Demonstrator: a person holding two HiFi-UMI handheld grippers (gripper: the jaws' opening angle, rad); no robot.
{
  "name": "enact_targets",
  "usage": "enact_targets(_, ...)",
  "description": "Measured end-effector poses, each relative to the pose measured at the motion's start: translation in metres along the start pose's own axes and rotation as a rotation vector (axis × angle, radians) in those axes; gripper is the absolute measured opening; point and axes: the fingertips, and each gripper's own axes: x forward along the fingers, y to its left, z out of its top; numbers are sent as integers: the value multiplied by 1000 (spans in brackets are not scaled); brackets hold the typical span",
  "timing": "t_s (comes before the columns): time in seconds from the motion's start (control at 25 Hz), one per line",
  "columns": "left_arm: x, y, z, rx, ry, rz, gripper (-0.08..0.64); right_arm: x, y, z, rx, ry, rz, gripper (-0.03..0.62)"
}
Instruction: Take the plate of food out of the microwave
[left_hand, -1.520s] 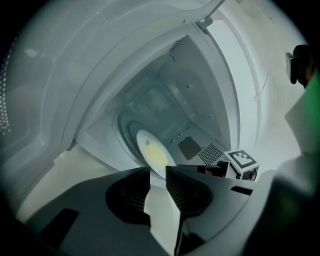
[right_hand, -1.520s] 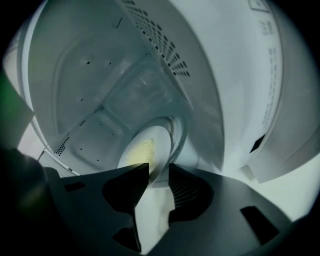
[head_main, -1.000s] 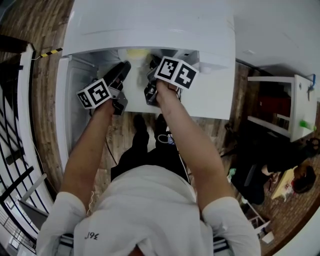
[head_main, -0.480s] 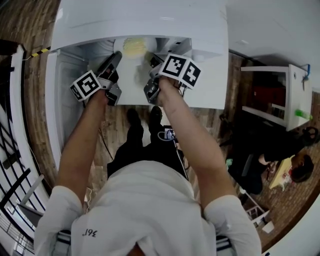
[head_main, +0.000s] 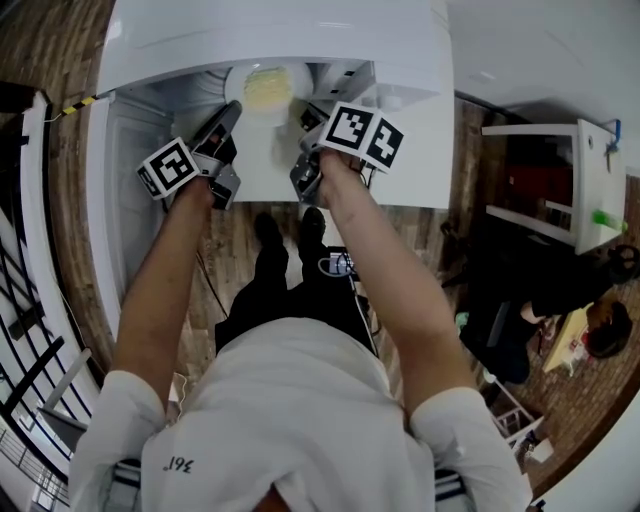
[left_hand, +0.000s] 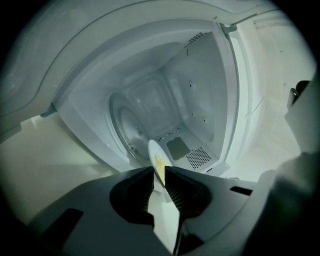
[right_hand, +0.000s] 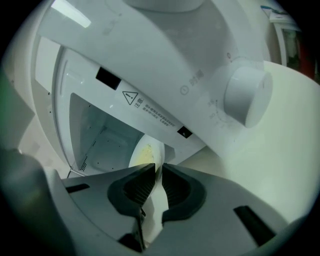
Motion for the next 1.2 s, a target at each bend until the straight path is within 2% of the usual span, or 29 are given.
enact_targets(0.28,-5,-8,-6,32,4,20,72,-10,2,-1,-24,1,13,43)
enact_targets(1.2,-34,-58,-42,12,42,20,54,-68,-2,-20,3,-17,53,44)
